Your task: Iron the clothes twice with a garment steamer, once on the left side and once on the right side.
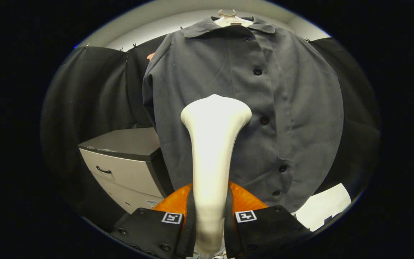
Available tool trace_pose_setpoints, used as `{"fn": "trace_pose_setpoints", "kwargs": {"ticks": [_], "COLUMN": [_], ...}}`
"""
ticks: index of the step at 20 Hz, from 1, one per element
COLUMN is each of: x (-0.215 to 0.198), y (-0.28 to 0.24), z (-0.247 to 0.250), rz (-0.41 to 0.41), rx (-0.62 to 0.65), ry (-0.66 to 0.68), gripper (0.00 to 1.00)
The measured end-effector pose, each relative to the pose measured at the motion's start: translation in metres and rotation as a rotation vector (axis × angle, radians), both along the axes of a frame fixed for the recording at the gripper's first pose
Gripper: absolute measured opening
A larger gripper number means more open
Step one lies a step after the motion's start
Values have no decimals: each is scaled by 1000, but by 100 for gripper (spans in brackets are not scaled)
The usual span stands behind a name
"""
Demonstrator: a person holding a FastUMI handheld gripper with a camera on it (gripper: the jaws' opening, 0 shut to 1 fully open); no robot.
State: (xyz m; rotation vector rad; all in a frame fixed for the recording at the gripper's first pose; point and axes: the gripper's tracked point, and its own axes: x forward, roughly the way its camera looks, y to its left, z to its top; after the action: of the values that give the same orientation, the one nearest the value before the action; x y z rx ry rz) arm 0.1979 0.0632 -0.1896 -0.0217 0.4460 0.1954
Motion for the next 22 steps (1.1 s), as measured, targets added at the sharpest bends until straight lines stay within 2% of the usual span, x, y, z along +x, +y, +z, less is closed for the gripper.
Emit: {"fn": "trace_pose_setpoints", "kwargs": {"ticks": [22], "x": [-46], "y": [-10], "z": [-113], "rz": [-37], "rx": [-1], "ry": [239], "gripper": [40]}}
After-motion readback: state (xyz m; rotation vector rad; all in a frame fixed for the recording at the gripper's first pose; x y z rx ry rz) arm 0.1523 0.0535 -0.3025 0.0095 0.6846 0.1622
